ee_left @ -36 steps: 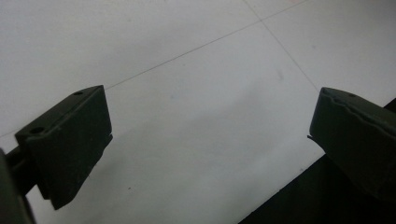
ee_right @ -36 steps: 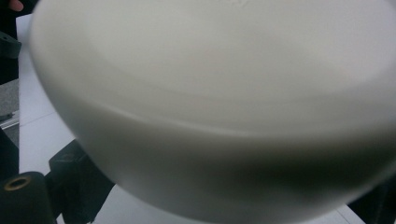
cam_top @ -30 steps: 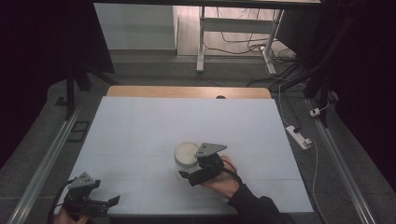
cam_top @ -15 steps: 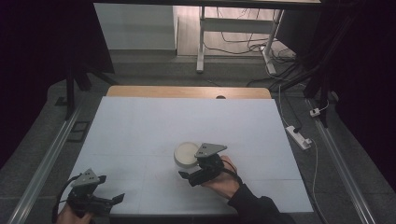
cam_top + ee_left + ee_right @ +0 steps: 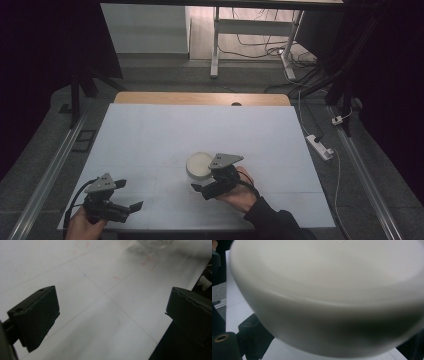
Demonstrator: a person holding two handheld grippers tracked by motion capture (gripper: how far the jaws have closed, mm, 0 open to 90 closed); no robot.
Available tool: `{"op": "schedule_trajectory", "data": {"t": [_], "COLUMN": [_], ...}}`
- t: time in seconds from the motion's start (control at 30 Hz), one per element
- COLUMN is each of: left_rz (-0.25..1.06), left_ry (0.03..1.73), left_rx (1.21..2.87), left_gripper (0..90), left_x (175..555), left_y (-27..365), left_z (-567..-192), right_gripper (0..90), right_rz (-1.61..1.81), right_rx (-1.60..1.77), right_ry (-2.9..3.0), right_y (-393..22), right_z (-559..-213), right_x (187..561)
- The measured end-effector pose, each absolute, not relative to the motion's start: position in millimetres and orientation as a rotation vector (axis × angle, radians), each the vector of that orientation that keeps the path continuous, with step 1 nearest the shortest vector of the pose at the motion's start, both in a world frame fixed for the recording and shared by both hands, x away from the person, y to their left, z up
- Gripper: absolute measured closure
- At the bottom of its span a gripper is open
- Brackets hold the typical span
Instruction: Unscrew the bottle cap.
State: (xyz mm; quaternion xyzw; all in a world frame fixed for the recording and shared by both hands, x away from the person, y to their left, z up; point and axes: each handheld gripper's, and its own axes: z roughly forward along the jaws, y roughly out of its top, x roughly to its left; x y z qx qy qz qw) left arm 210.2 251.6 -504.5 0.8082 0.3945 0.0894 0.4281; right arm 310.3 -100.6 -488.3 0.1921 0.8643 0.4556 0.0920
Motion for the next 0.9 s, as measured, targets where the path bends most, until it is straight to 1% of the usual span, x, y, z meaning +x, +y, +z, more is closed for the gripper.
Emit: {"op": "schedule_trajectory", "data": {"t": [0.4, 0.53, 0.9], "left_rz": [0.241, 0.249, 0.240], "left_ry": [0.873, 0.808, 0.696], "left_rx": [2.046, 2.086, 2.138], "left_gripper": [0.0, 0.0, 0.0], "left_x": [236, 243, 262], "left_y": [224, 213, 178], "left_z": [-488, -481, -463], "right_gripper": [6.5, 6.5, 6.5], "right_rz": [1.370, 1.365, 1.380], "right_rx": [0.530, 0.529, 0.512], "right_ry": [2.577, 2.580, 2.583], "right_y": [-100, -100, -100], "right_z": [-488, -489, -488], "right_x": [309, 309, 308]}}
